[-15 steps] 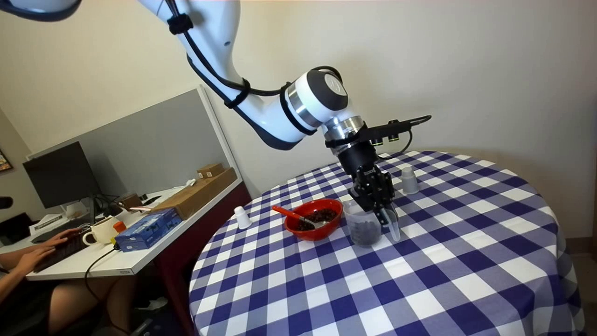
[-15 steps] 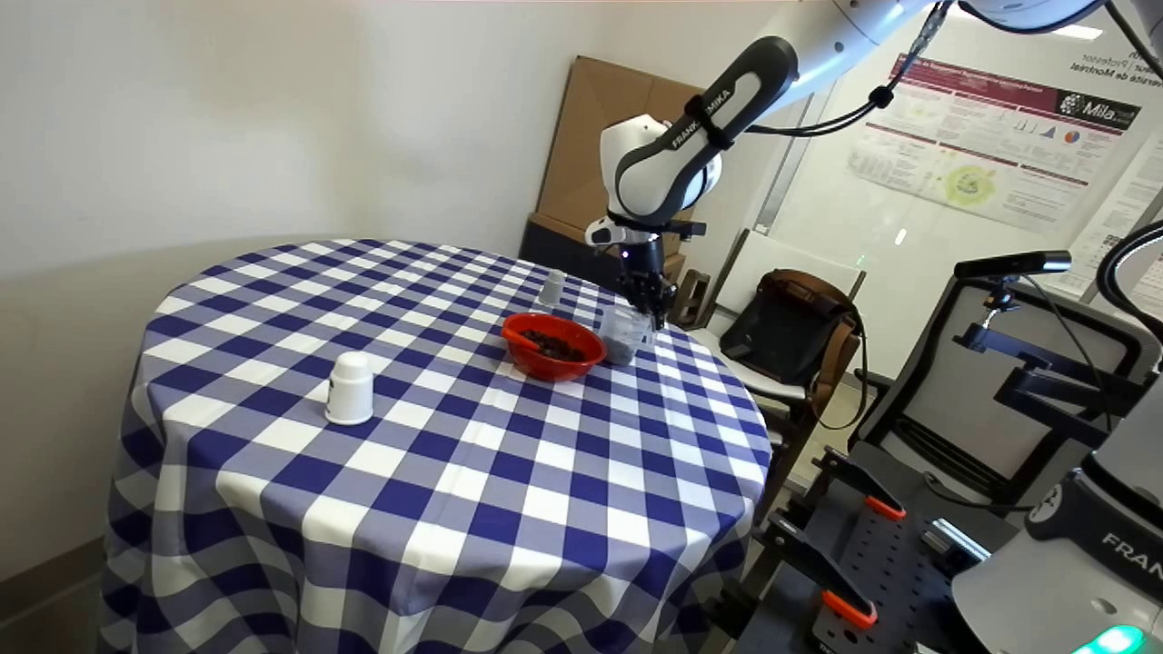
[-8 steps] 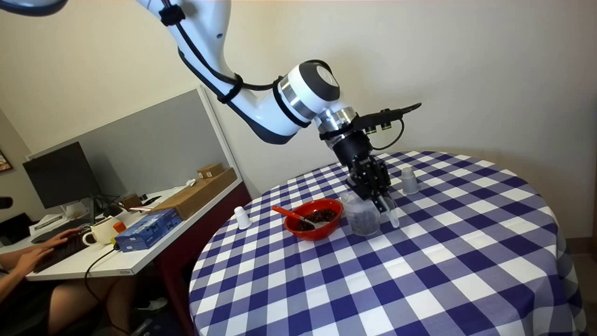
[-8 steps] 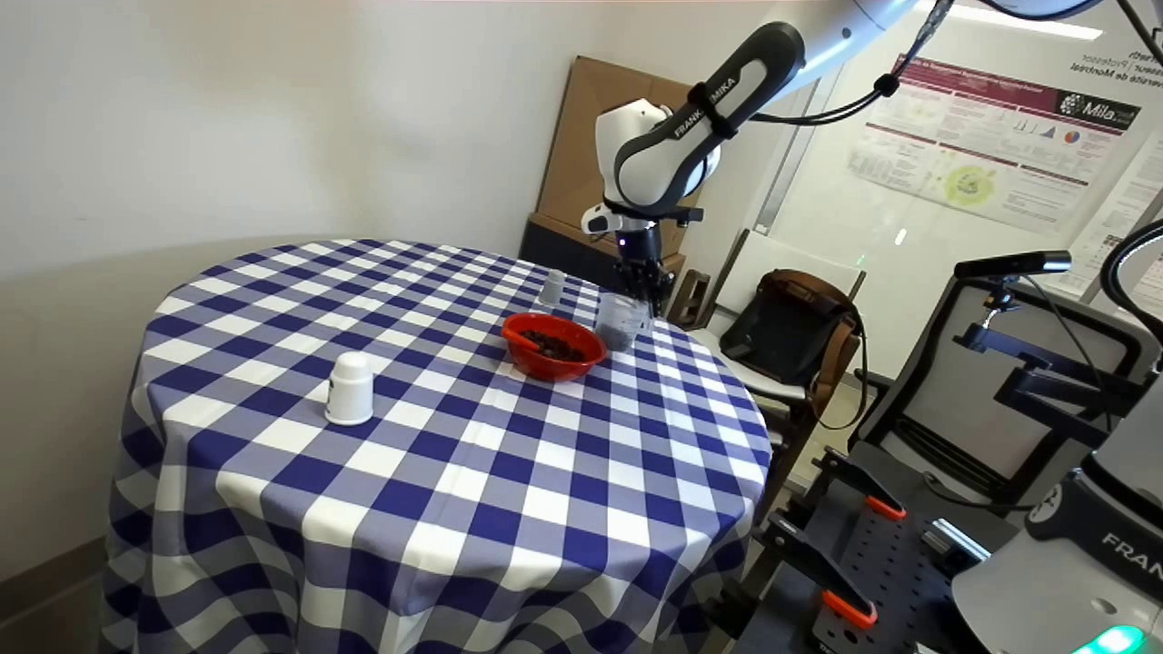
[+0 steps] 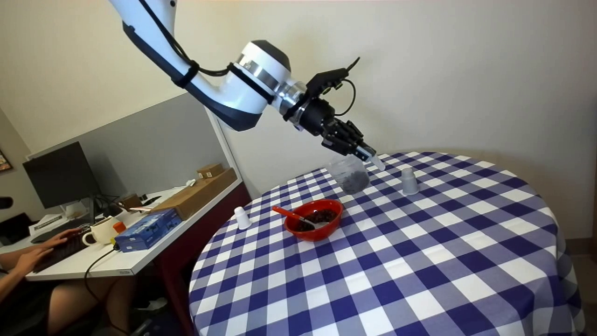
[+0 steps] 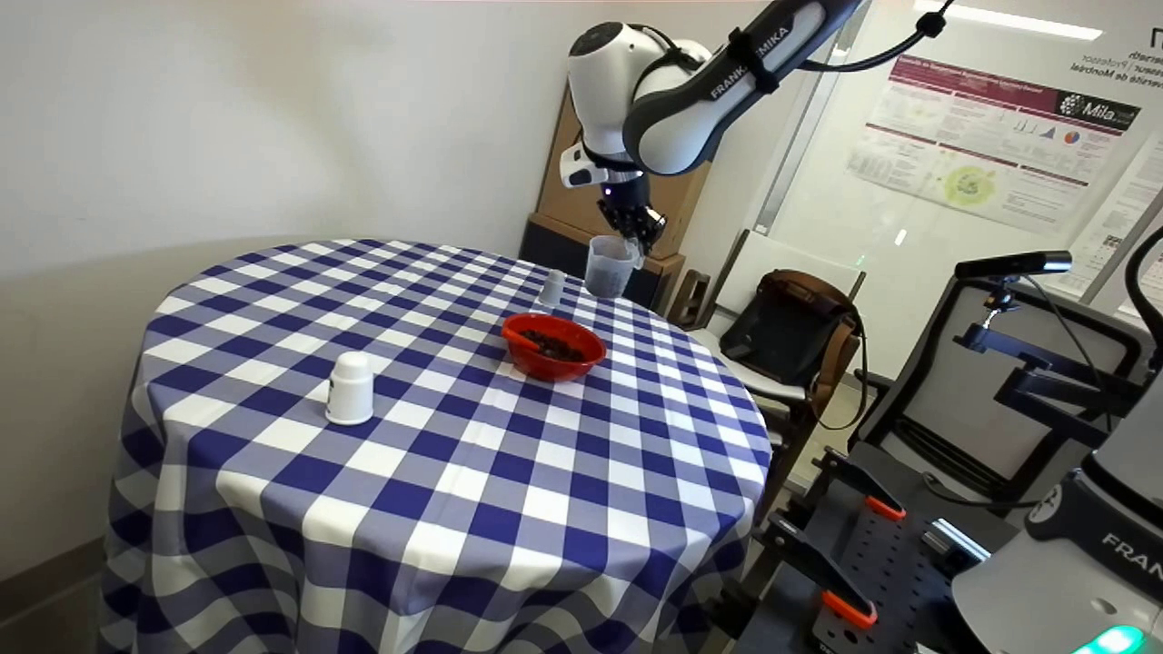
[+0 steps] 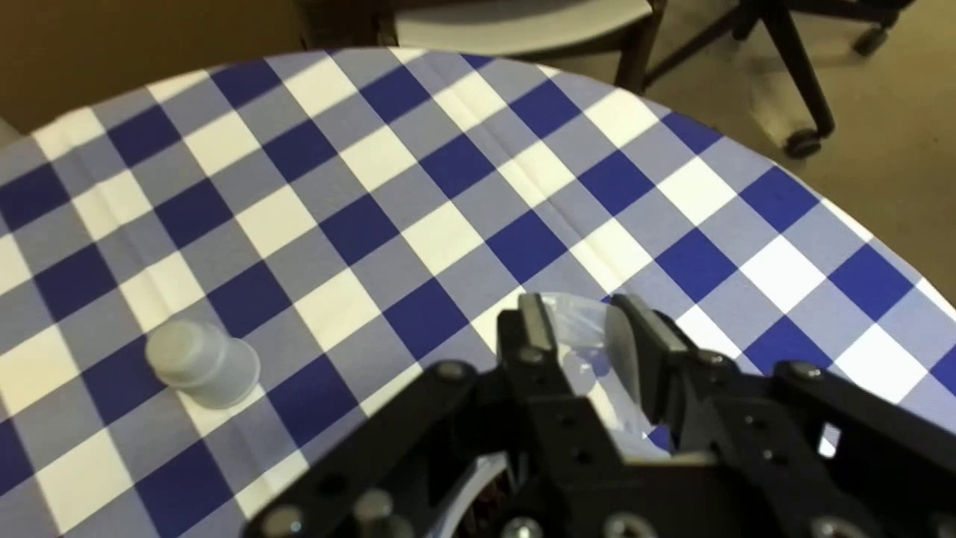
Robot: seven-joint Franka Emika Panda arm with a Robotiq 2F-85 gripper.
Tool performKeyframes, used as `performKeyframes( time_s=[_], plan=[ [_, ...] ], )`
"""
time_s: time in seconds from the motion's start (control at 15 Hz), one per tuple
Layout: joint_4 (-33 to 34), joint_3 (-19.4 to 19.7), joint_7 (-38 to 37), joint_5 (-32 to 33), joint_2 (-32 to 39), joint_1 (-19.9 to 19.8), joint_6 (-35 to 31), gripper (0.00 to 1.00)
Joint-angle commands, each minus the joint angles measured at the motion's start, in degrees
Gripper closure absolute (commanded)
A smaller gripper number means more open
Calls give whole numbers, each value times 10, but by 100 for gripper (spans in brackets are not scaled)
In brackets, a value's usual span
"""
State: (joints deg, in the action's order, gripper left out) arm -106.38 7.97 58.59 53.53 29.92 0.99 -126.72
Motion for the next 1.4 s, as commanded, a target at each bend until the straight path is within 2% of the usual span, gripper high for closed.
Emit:
performKeyframes(
  time_s=[0.0, 0.33, 0.6, 0.93, 1.33],
  plan=[
    [-80, -10, -117, 135, -63, 36, 21, 88],
    [-160, -50, -291, 322, -93, 62, 100, 88],
    [-209, -85, -397, 435, -84, 78, 191, 88],
    [-232, -120, -475, 477, -58, 86, 288, 88],
    [-212, -137, -540, 500, -5, 88, 371, 89]
  ],
)
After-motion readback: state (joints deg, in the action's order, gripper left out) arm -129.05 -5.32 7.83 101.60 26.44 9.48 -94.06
